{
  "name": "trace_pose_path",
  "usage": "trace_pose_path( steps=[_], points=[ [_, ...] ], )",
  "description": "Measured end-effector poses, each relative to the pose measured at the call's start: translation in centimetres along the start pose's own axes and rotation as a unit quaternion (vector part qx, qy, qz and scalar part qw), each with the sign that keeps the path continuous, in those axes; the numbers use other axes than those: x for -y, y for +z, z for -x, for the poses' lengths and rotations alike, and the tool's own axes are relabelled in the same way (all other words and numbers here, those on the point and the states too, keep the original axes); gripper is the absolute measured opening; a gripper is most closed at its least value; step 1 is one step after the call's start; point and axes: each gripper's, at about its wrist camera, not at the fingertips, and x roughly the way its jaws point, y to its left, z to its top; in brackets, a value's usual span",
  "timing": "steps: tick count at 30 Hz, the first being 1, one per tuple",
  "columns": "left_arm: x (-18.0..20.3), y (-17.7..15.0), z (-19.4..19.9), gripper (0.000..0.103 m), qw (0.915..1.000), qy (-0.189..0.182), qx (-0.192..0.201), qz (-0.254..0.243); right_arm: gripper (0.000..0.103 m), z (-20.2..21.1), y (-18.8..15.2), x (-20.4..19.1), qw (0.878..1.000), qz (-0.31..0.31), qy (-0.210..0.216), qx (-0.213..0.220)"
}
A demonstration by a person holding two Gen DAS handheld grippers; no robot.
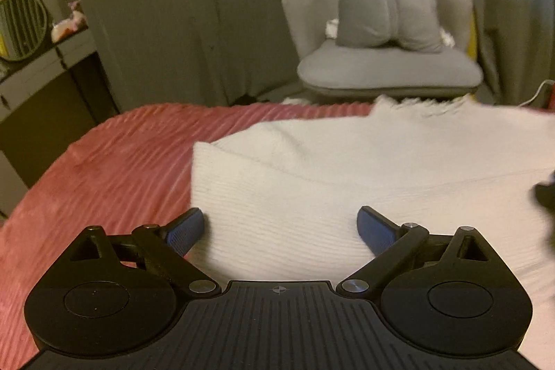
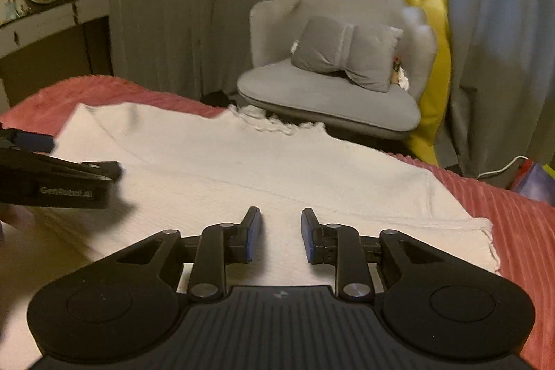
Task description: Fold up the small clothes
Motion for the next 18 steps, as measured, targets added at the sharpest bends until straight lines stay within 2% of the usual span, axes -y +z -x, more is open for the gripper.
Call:
trace_pose_path(
  steps=[2,6,11,15,17,18],
  points=[
    [-0.7,-0.5,-0.5,0.102,0.9998,-0.008,0.009,0.016,0.026,-0.5,-0.3,1.1,1.0,0.008,-0.01,0.001],
    [-2.6,-1.2,-0.9,0.103,0.997,-0.039,0.004,0.067,0.026,-0.3,-1.3,4.0,1.0,0.01,-0.012,0.011],
    [-3.4,-1.2,0.2,0.103,0.9985,-0.015,0.009,0.051,0.026,0.4,-1.3,5.5,1.0,0.013,-0.021,0.009],
    [-5.6,-2.3,2.0,0.103,0.9985,0.03,0.007,0.046,0.027,1.4,-1.5,8.0,0.996,-0.013,-0.085,-0.014],
    [-7.1,-3.3,4.3,0.103,0.9976,0.053,0.015,0.042,0.043,2.2,-1.7,8.7,0.986,0.005,-0.164,-0.035],
    [-7.4,-3.6,5.4,0.102,0.9968,0.067,0.018,0.039,0.05,3.3,-1.8,9.1,0.983,-0.005,-0.179,-0.042]
  ],
)
